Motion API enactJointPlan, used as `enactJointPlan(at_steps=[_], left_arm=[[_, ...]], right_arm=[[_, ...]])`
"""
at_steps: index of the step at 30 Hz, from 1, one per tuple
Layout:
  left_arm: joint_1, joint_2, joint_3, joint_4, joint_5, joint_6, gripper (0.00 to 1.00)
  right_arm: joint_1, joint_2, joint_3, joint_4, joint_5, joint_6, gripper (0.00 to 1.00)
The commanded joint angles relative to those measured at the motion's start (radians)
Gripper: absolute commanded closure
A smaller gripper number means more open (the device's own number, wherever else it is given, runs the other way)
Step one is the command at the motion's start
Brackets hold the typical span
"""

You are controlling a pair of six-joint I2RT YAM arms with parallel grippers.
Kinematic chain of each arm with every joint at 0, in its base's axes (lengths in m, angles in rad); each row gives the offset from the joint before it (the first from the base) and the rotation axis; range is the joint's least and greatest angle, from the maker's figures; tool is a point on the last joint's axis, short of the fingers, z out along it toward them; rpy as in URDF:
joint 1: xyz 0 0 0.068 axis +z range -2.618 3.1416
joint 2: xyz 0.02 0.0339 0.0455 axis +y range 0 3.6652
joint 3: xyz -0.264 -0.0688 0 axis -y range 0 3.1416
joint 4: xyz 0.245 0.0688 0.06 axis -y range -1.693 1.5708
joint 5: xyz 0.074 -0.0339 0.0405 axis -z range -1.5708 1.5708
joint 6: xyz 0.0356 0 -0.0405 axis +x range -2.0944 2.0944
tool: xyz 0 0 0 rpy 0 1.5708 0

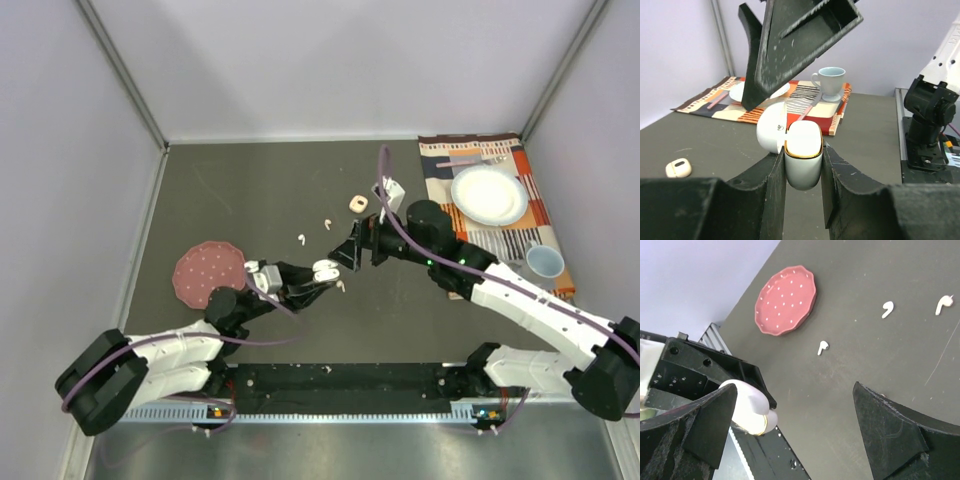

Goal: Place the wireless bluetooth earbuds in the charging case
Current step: Pick up the right earbud from the center of the board.

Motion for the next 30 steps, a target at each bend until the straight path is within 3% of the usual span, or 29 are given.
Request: enactJointPlan(at_steps=[1,9,15,20,25,30], left_arm=[[-0.005,-0.056,-0.051,0.207,-0.108,0.057,1.0],[0.024,-0.175,-0.108,0.131,-0.239,0.067,1.0],[0.109,-0.367,-0.121,-0.009,-0.165,-0.014,1.0],[0.194,-0.484,-0.116,-0.118,-0.035,-0.069,1.0],[0.301,-0.445,-0.118,-0.064,0.095,-0.14,1.0],[0.493,-0.28,-0.111,0.239,0.229,-0.336,1.0]], right_arm=[[0.001,-0.072,0.048,0.088,0.031,0.019,0.01],[-0.039,-0.098,0.051,0.039,0.138,0.048,0.01],[-0.138,-0.046,-0.02,-0.024,0.108,0.111,0.03],[-0.151,-0.006,-0.067,-0.031,0.095,0.099,0.04],[-0.151,0.069,-0.048,-0.033,0.052,0.081,0.04],[-0.151,0.166,-0.002,-0.031,0.046,0.064,0.06]])
